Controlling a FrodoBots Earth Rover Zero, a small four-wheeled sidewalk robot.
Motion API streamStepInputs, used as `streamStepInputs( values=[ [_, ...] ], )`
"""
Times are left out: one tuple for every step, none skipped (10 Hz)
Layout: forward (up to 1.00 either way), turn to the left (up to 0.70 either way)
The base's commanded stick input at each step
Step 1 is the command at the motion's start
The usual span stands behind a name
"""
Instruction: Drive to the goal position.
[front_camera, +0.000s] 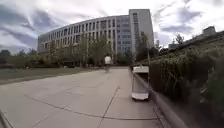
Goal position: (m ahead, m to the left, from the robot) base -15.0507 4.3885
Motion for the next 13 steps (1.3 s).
streamStepInputs(
  values=[
    [0.00, 0.70],
    [0.00, 0.70],
    [0.00, 0.70],
    [0.00, 0.70],
    [0.00, 0.70],
    [0.00, 0.70],
    [0.00, 0.70],
    [0.00, 0.70],
    [0.00, 0.70],
    [0.00, 0.70],
    [0.00, 0.70],
    [0.00, 0.70],
    [0.00, 0.70]
  ],
)
